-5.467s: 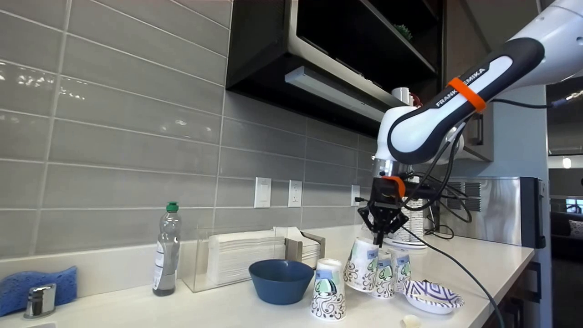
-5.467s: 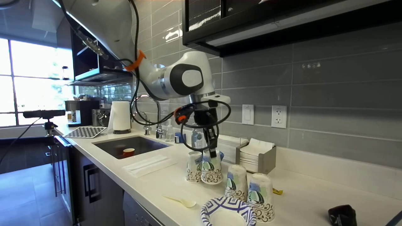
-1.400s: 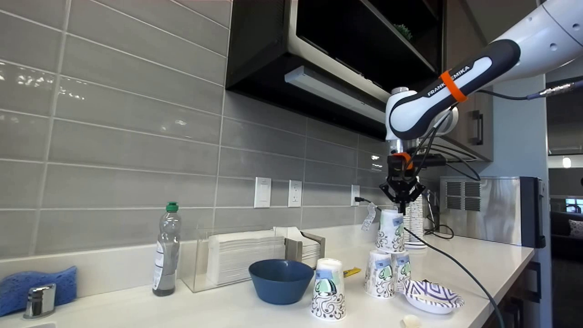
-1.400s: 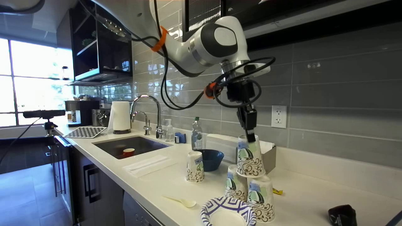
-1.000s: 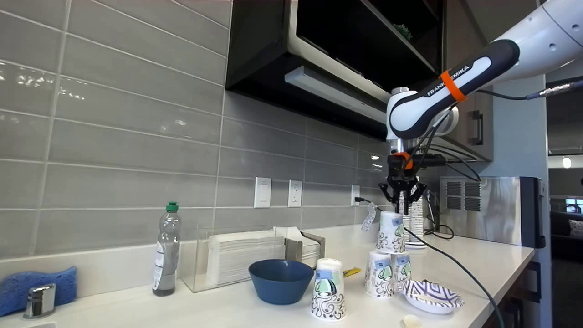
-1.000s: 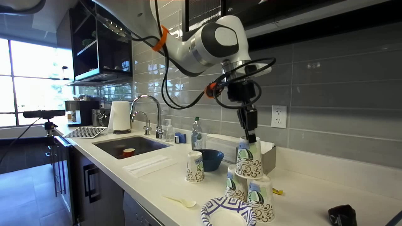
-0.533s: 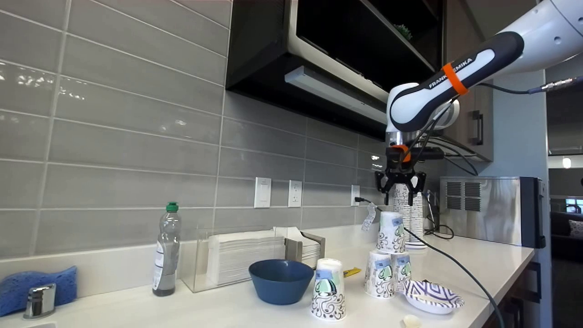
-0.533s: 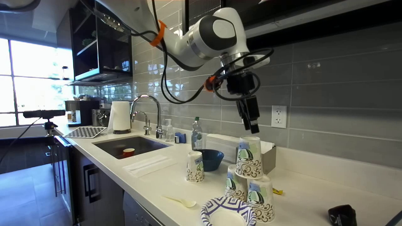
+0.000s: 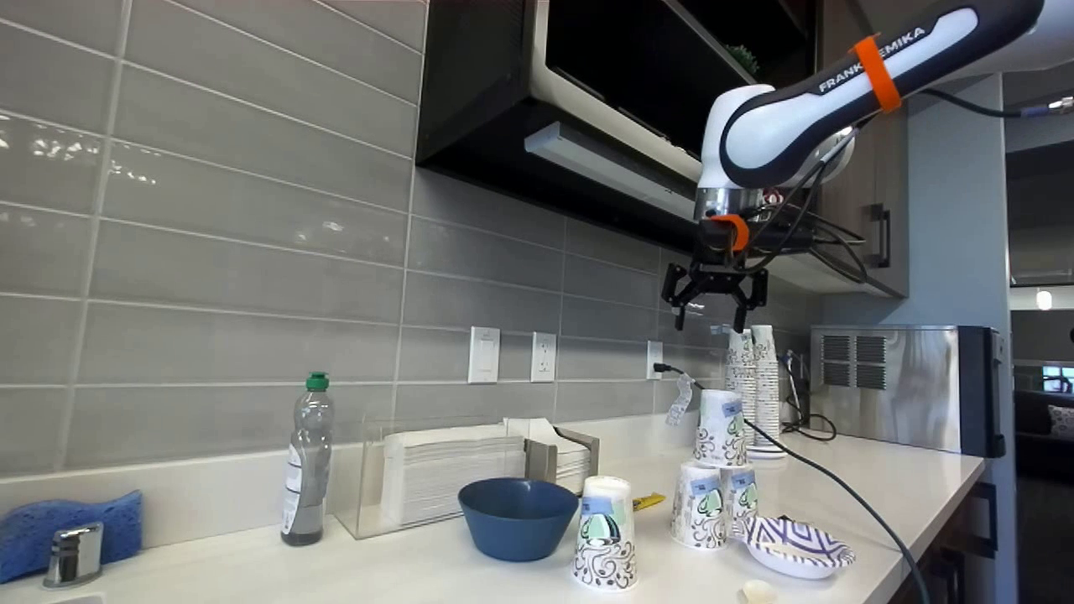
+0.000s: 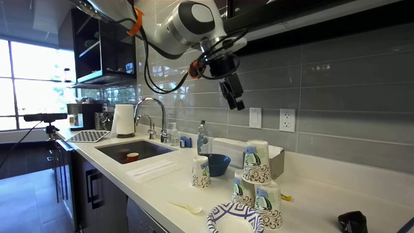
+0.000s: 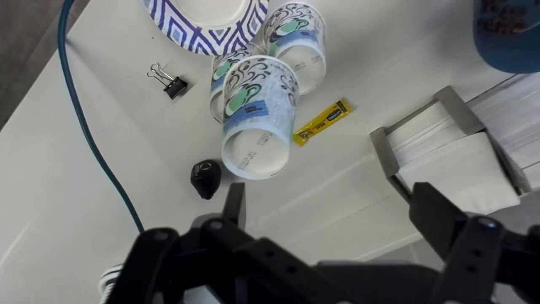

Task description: Pick up the second paper cup from the left and put it on the two cups to the right, pick up the paper cup furthest to the left and put it on the paper cup above two paper cups

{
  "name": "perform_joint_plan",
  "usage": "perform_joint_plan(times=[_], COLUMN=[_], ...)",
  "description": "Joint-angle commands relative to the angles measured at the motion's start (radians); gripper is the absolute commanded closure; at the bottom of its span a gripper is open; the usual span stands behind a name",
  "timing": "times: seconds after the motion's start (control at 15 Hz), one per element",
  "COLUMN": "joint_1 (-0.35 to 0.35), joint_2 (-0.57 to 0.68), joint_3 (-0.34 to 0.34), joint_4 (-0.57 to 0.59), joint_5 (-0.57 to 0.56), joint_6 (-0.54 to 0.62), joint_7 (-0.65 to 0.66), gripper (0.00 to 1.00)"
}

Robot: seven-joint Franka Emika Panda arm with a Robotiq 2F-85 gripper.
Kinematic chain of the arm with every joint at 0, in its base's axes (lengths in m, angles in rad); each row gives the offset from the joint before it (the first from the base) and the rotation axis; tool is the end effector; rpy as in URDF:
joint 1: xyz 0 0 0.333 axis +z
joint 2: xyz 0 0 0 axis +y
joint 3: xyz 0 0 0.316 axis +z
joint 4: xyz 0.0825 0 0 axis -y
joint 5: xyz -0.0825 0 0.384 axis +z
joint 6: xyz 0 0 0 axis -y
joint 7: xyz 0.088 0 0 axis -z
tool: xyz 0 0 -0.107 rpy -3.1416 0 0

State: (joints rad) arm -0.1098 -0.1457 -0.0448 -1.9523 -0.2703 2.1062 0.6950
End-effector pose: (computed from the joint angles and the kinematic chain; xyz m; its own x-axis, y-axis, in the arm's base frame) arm 0.5359 -0.0976 0.5734 0.6823 -0.6271 0.3757 -0.6816 -0.7316 0.0167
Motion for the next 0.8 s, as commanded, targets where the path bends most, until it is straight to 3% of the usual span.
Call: perform_joint_plan(times=[0.0, 0.27, 0.73], joint_1=[0.003, 0.006, 0.074], joint_2=[-0.014, -0.033, 0.006], joint_3=[0.018, 0.028, 0.060], joint_4=[-0.011, -0.033, -0.141], joint_5=[-0.006, -0.015, 0.150], joint_6=[-0.001, 0.004, -0.055], joint_7=[-0.001, 0.001, -0.138], gripper=[0.00, 0.00, 0.00])
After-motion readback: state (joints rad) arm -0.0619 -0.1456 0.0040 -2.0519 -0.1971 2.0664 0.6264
